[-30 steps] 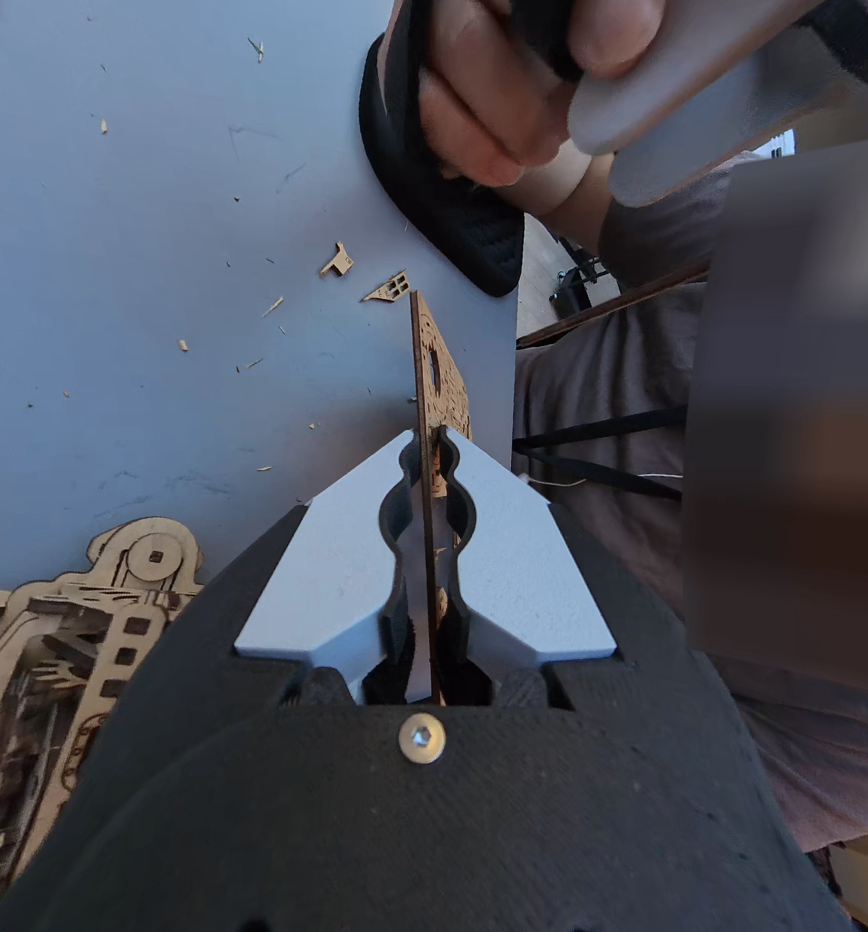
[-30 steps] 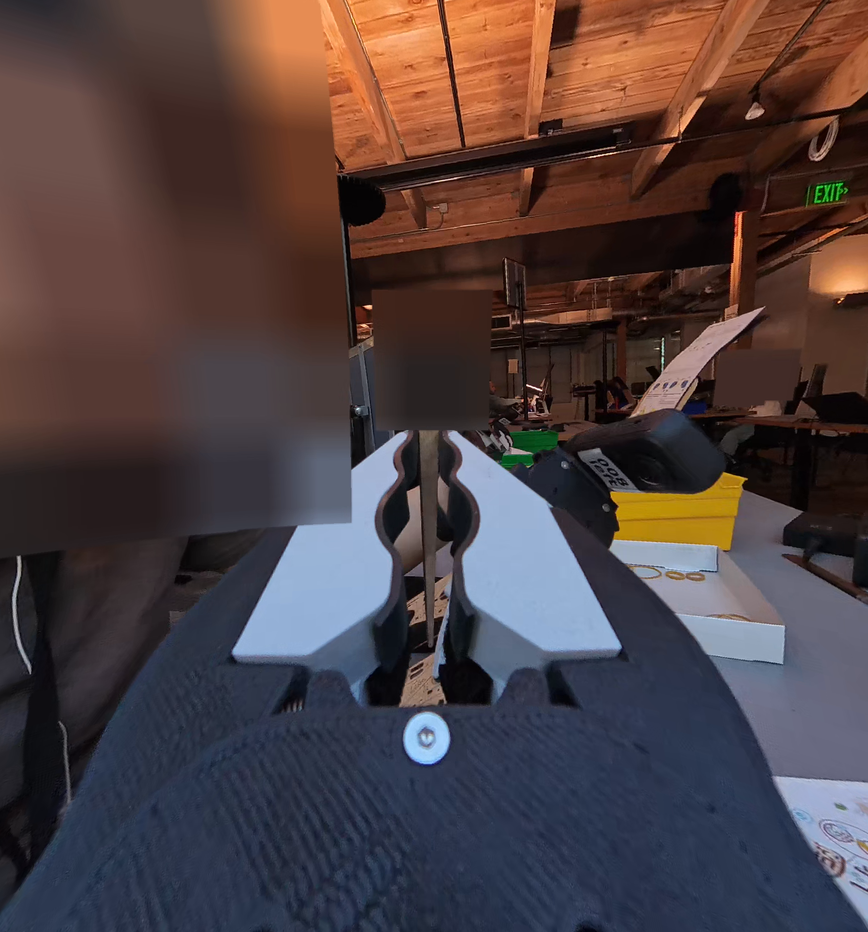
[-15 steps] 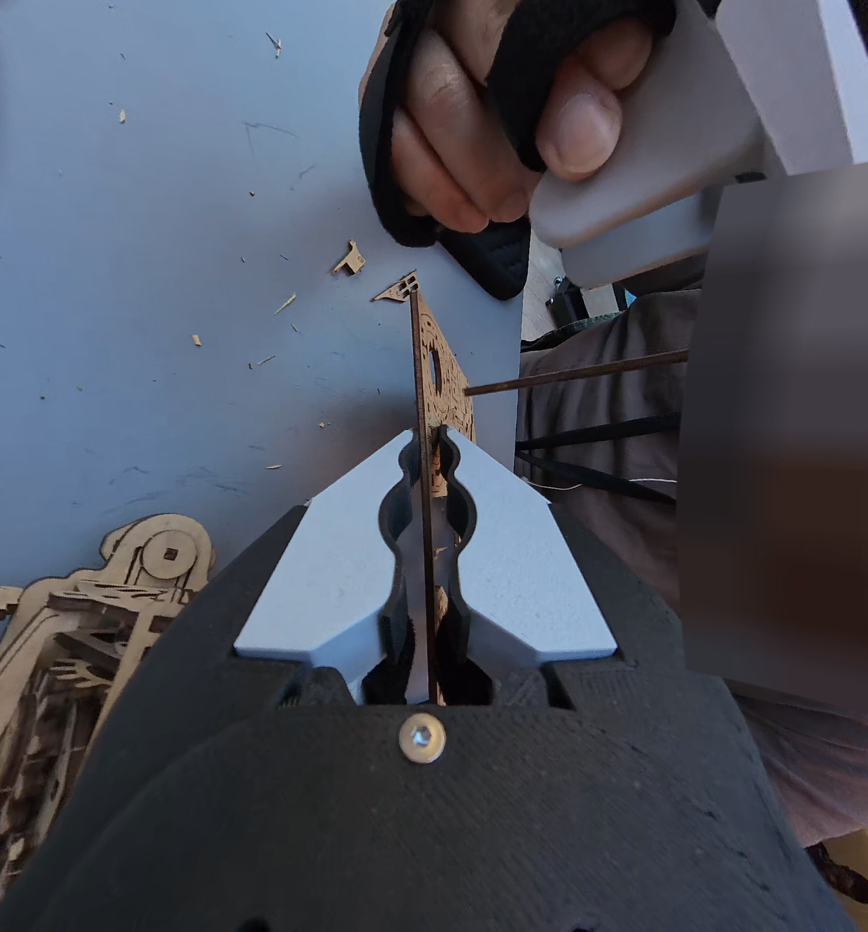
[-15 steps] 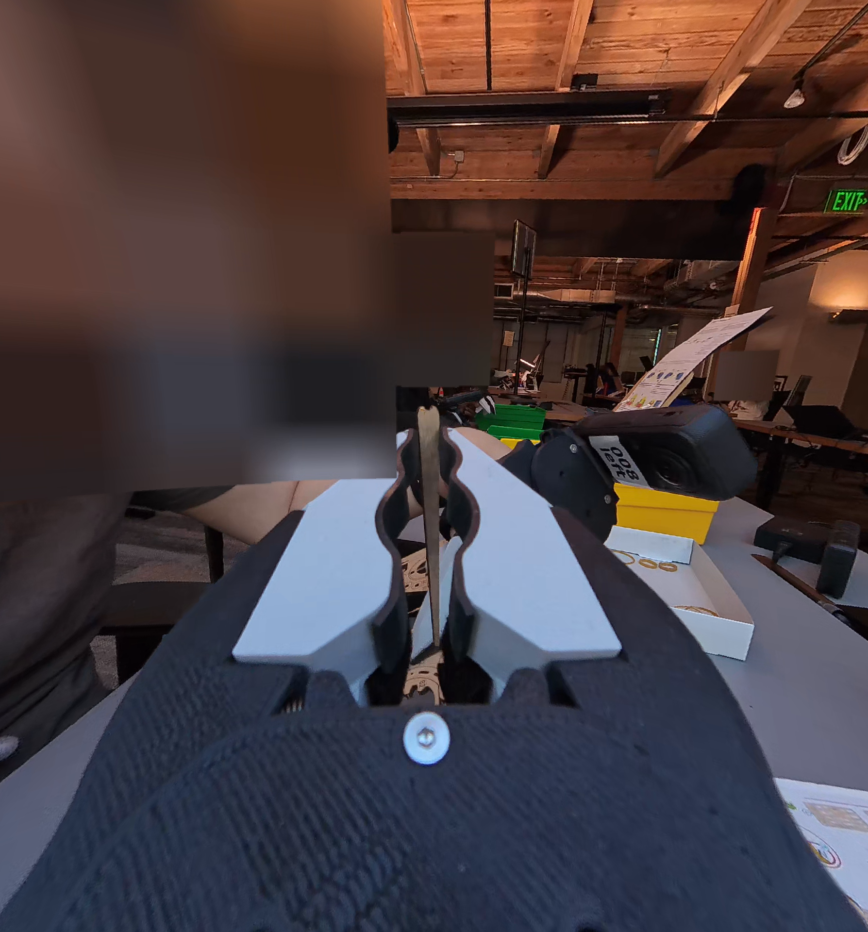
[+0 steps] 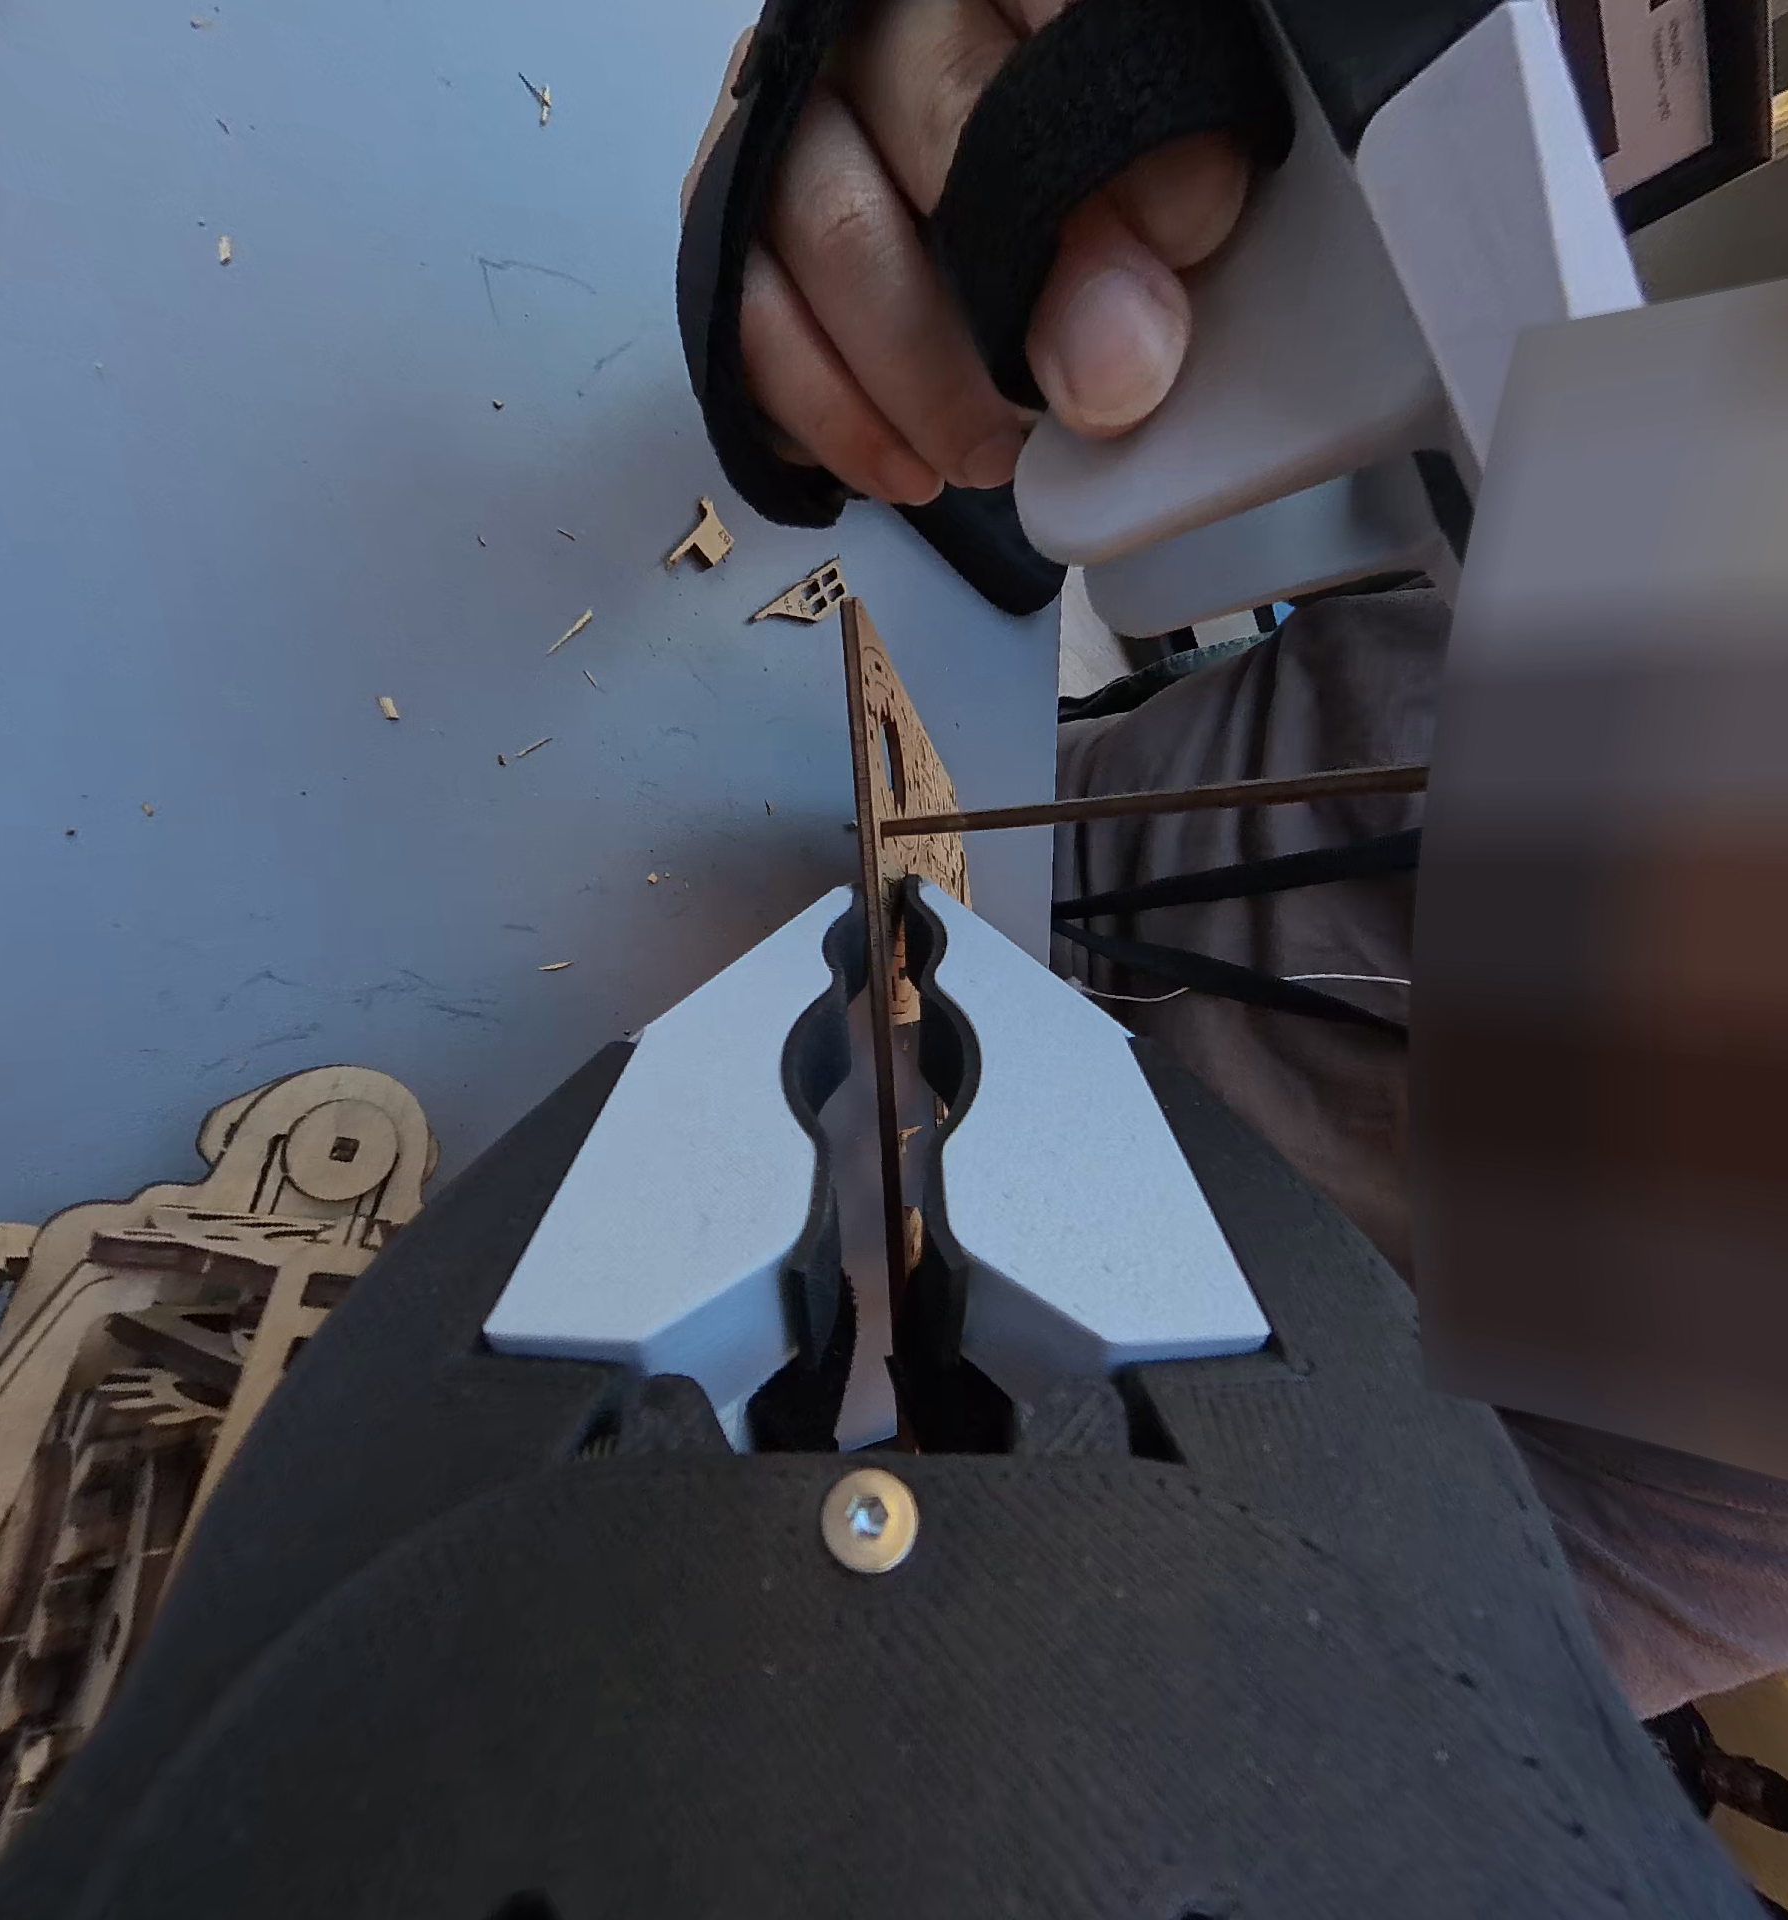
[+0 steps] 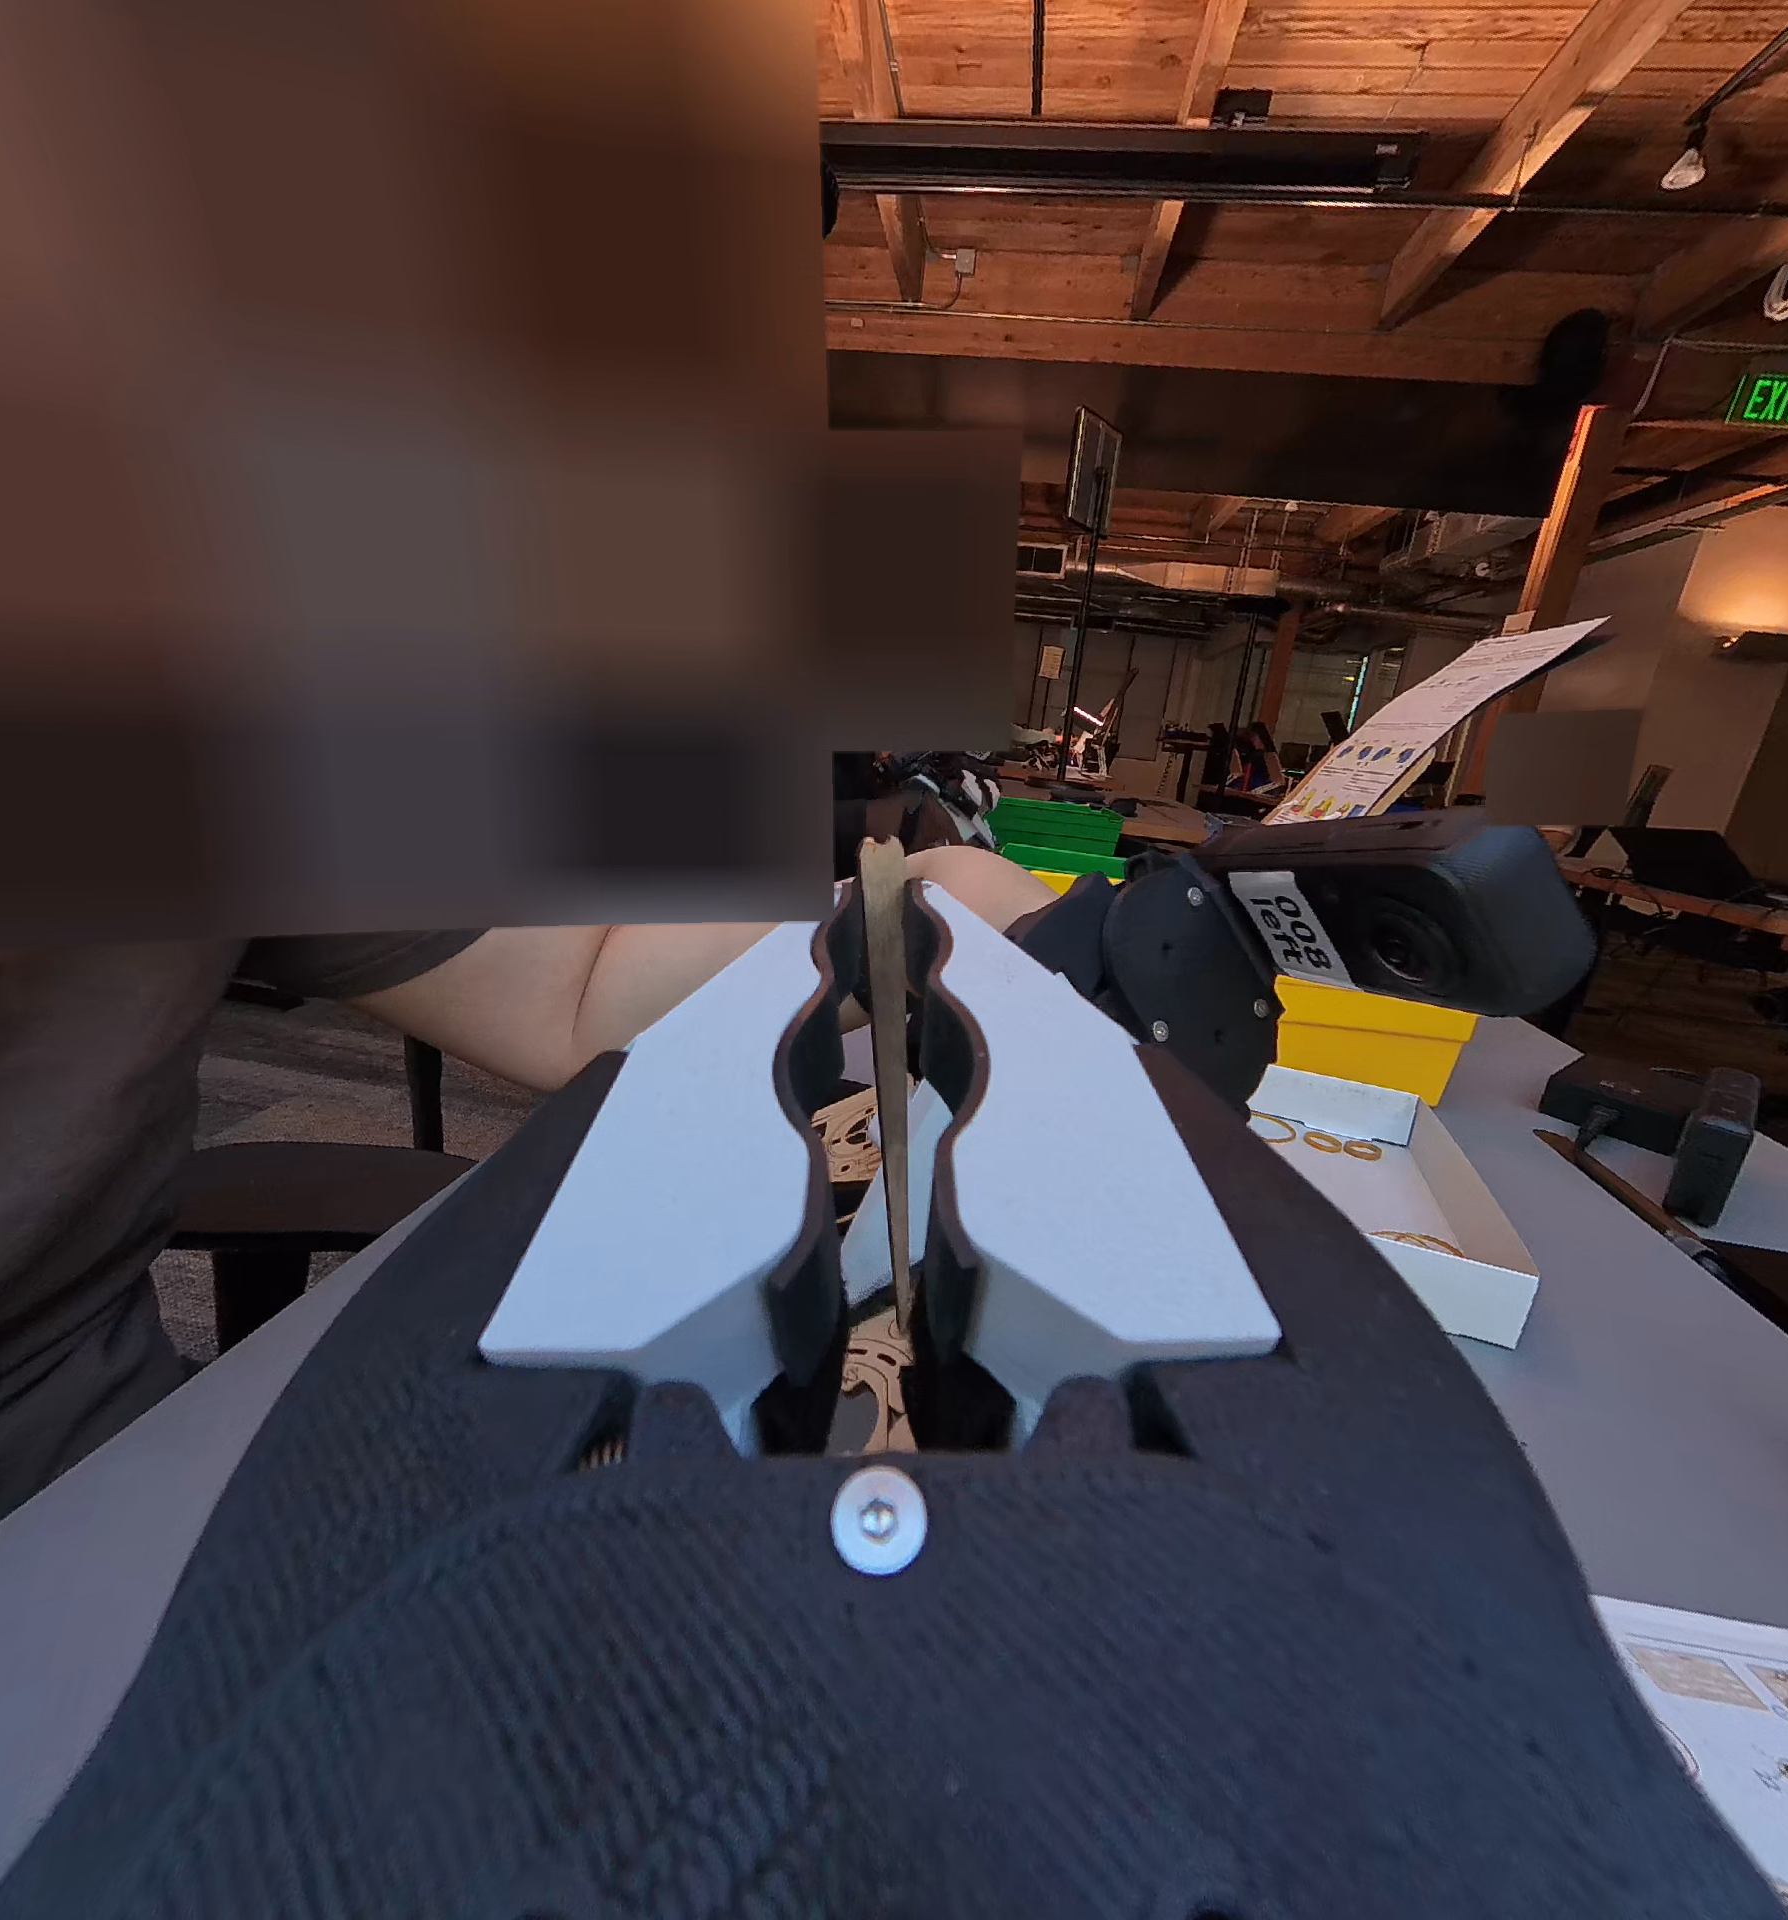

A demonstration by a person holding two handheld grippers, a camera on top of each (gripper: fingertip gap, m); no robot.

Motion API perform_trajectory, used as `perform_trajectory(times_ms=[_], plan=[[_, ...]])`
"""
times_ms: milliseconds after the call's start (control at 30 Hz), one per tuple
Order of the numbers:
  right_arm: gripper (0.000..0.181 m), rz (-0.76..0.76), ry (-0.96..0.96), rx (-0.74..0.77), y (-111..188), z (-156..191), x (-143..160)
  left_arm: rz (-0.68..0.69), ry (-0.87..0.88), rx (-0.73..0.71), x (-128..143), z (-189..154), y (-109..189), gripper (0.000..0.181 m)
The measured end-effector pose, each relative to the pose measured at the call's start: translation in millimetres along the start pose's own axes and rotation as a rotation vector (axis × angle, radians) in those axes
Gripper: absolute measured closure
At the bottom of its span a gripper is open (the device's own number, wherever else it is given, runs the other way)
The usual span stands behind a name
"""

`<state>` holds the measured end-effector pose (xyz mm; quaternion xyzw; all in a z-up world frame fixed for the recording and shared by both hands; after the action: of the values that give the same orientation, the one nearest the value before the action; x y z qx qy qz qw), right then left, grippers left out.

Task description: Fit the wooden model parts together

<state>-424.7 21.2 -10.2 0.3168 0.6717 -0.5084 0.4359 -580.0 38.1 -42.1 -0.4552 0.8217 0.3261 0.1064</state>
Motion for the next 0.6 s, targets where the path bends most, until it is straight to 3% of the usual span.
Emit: perform_trajectory(times_ms=[600], plan=[[0.175,-0.006,0.078,-0.01,-2.8,7.9,0.1,-0.002,-0.003,0.023,0.0,-0.9,0.2,0.178]])
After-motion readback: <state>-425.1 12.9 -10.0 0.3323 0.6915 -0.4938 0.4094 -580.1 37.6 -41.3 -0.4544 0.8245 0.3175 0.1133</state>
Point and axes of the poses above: each gripper's, where its closed fingertips meet, y back along the fingers, x out of its underside, z = x × y across the jaws, the point moved 10 cm from there along y, back along the fingers, and after that the axes turned 7 degrees about -z, right-handed, at the moved point
